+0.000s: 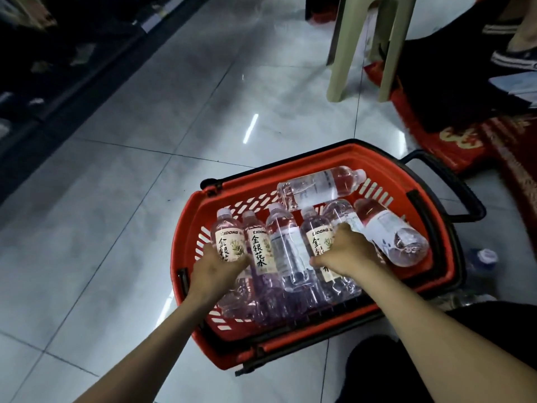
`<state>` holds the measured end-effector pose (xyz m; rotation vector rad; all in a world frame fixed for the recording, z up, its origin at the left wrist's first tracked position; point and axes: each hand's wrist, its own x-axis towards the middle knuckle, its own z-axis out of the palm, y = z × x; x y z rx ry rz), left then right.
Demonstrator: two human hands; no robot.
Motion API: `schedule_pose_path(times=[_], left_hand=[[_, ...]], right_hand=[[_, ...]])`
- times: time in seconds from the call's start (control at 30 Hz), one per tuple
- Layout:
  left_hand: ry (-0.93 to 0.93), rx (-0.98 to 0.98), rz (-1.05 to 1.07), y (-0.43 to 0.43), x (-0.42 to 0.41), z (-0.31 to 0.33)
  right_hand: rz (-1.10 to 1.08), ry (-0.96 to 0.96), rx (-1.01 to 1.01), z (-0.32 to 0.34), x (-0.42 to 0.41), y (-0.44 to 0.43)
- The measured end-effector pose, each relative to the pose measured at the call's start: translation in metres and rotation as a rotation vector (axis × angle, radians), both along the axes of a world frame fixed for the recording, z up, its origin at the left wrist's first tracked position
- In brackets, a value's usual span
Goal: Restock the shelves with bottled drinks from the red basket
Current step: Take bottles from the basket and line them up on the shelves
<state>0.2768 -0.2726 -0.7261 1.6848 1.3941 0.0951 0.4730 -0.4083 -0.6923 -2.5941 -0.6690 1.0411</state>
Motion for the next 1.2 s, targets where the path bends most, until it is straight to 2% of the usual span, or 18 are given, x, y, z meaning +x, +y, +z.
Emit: schedule_pose_path(times=[0.07, 0.17, 0.23, 0.3, 0.4, 0.5, 0.6, 0.8, 1.07, 1.2], left_hand=[[-0.069, -0.166, 0.046, 0.002, -0.003, 0.003], [-0.214, -0.552, 0.168, 0.0, -0.005, 0.008], [-0.272, -0.669, 0.238, -0.005, -0.005, 0.009], [-0.321, -0.68, 0.253, -0.005, -0.004, 0.008], [-0.344, -0.659, 0.158, -0.003, -0.004, 0.007], [-0.344, -0.655, 0.081, -0.006, 0.0, 0.014], [-0.332, -0.654, 0.1, -0.013, 0.008, 0.024], [-0.462, -0.695, 0.223, -0.011, 0.007, 0.026], [-0.561, -0.71, 0.064, -0.017, 0.023, 0.039], [-0.608, -0.733, 0.017, -0.019, 0.037, 0.054]], right_hand=[[0.022, -0.045, -0.011, -0.005, 0.002, -0.001], [0.038, -0.075, -0.009, -0.006, 0.006, -0.005], [0.061, -0.084, 0.002, -0.006, 0.009, -0.01], [0.074, -0.05, 0.048, -0.004, 0.013, -0.016], [0.087, 0.104, 0.088, -0.004, 0.014, -0.029], [0.128, 0.252, 0.054, -0.007, 0.009, -0.033], [0.131, 0.372, 0.012, -0.011, 0.006, -0.025], [-0.243, 0.687, 0.181, -0.006, 0.005, -0.018], [-0.349, 0.807, 0.267, 0.018, 0.01, -0.029], [-0.366, 0.862, 0.375, 0.029, -0.002, -0.04]])
